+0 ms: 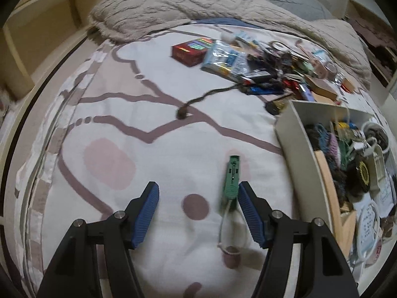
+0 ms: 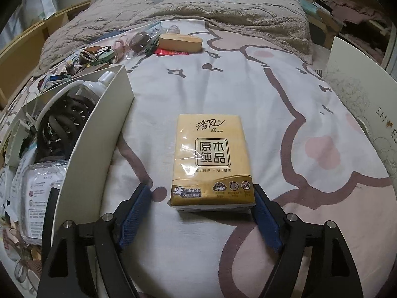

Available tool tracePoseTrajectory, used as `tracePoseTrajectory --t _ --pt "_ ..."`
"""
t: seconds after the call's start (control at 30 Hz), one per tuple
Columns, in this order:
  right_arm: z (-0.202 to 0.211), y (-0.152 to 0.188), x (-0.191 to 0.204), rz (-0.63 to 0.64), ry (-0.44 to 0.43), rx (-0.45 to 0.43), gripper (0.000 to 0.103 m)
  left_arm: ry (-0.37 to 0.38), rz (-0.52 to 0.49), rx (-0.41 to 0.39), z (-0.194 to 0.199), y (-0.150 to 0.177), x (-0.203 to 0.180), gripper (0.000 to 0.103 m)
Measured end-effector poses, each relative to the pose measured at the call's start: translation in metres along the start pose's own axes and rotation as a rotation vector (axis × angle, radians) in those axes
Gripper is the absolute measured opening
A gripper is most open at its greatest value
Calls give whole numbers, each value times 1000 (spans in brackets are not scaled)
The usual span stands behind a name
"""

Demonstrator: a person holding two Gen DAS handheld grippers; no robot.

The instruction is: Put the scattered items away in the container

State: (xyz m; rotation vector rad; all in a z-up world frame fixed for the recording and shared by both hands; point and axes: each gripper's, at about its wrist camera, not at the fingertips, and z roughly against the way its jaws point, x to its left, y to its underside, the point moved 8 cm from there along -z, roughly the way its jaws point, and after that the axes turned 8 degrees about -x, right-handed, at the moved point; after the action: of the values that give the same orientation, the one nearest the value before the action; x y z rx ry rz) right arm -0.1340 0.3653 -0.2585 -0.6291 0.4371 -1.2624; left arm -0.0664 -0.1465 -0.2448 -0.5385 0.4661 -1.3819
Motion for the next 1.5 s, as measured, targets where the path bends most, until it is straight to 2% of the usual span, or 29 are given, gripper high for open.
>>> tracePoseTrajectory --t 0.3,0.4,0.43,0.53,0.73,0.93,1.3,1.5 --pt "1 0 -1 2 -21 -3 85 -41 37 1 -1 0 23 70" --pt "2 -1 -3 0 -36 19 90 -3 42 -35 12 -5 21 71" --pt "3 -1 -5 -3 -36 27 92 9 33 -49 17 -6 18 75" --pt "6 0 -6 2 -34 37 95 24 -31 -62 25 -6 7 81" --pt "11 1 -6 19 -30 43 97 -4 -221 28 17 14 -13 81" --pt "14 0 -7 17 -29 47 98 -120 -316 82 7 28 -4 84" --pt "18 1 2 33 -57 48 98 -334 -279 48 10 15 47 84" --pt "19 0 1 35 -55 54 98 -352 -144 10 7 0 74 84"
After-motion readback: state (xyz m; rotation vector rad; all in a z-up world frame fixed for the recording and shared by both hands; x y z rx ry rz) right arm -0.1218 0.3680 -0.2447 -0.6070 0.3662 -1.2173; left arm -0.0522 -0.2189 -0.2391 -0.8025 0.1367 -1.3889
